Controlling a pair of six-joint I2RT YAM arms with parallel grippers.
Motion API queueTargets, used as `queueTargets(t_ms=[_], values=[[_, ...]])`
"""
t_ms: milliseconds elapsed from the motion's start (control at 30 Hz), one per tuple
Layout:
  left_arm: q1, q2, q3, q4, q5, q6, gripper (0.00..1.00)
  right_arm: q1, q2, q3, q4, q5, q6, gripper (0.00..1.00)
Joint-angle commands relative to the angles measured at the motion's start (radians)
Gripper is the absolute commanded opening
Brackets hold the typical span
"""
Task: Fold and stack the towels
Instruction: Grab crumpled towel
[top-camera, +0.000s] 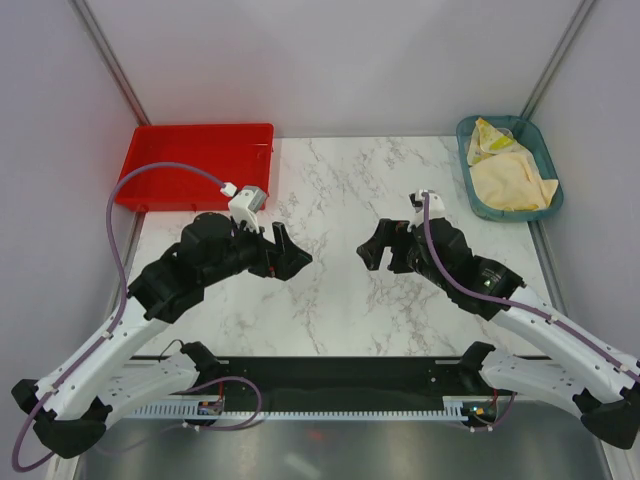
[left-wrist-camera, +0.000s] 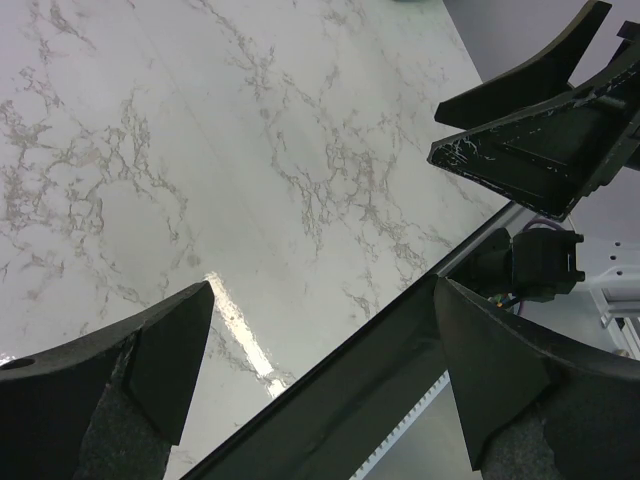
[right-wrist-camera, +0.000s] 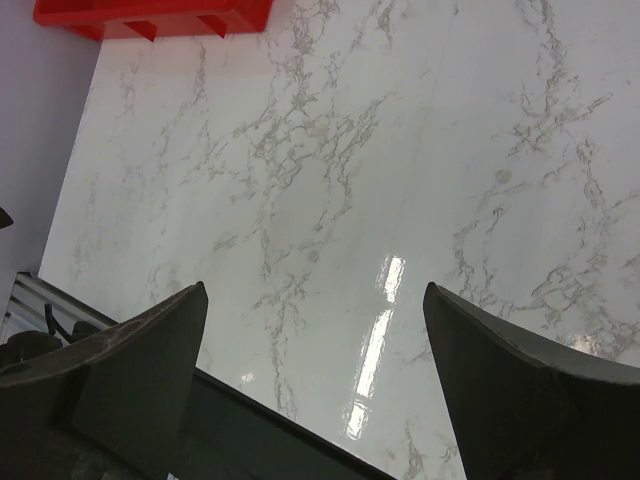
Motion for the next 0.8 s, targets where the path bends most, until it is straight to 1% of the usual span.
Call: queueTargets(t_ms=[0, 133, 200, 267, 300, 333, 367, 400, 433, 467, 500, 533, 567, 600, 633, 667, 700, 767], values=[[-0.005, -0.010, -0.009, 0.030, -0.001, 0.012, 1.00, 0.001, 0.004, 0.006, 0.030, 0.011, 0.014, 0.98], [-0.005, 0.000, -0.008, 0.033, -0.021, 0.017, 1.00, 0.002, 0.009, 0.024, 0.029, 0.035, 0.011, 0.98], [-0.005, 0.026, 0.003, 0.033, -0.047, 0.023, 1.00, 0.004, 0.024, 0.043, 0.032, 0.075, -0.022, 0.98], [-0.003, 0.050, 0.027, 0.032, -0.064, 0.027, 0.99, 0.001, 0.083, 0.095, 0.053, 0.226, -0.096, 0.98], [-0.004, 0.064, 0.044, 0.032, -0.062, 0.029, 0.99, -0.008, 0.122, 0.127, 0.044, 0.303, -0.172, 0.98], [-0.005, 0.078, 0.049, 0.030, -0.059, 0.027, 0.98, -0.031, 0.209, 0.203, 0.030, 0.398, -0.197, 0.98], [-0.005, 0.082, 0.051, 0.030, -0.047, 0.021, 0.98, -0.123, 0.252, 0.236, 0.014, 0.502, -0.213, 0.98], [-0.005, 0.086, 0.048, 0.032, -0.039, 0.018, 0.98, -0.198, 0.295, 0.266, 0.015, 0.477, -0.227, 0.98], [-0.005, 0.084, 0.044, 0.032, -0.032, 0.018, 0.98, -0.281, 0.367, 0.311, 0.033, 0.422, -0.260, 0.94], [-0.005, 0.081, 0.040, 0.030, -0.015, 0.018, 0.98, -0.424, 0.404, 0.332, 0.033, 0.370, -0.271, 0.92], [-0.005, 0.079, 0.028, 0.028, -0.007, 0.020, 0.98, -0.479, 0.439, 0.352, 0.033, 0.376, -0.280, 0.88], [-0.005, 0.072, 0.018, 0.028, -0.001, 0.020, 0.98, -0.530, 0.499, 0.377, 0.033, 0.380, -0.297, 0.82], [-0.005, 0.061, 0.009, 0.028, 0.007, 0.020, 0.98, -0.624, 0.528, 0.389, 0.029, 0.360, -0.303, 0.79], [-0.003, 0.050, -0.006, 0.027, 0.008, 0.020, 0.98, -0.665, 0.556, 0.402, 0.024, 0.313, -0.306, 0.77], [-0.003, 0.044, -0.015, 0.027, 0.008, 0.018, 0.98, -0.705, 0.605, 0.418, 0.024, 0.285, -0.314, 0.69], [-0.003, 0.032, -0.026, 0.025, 0.004, 0.009, 0.98, -0.776, 0.627, 0.426, 0.021, 0.270, -0.313, 0.64], [-0.004, 0.030, -0.043, 0.027, 0.004, 0.004, 0.98, -0.801, 0.646, 0.432, 0.021, 0.259, -0.305, 0.62], [-0.005, 0.033, -0.052, 0.027, -0.002, -0.008, 0.98, -0.899, 0.702, 0.452, 0.024, 0.236, -0.291, 0.61]])
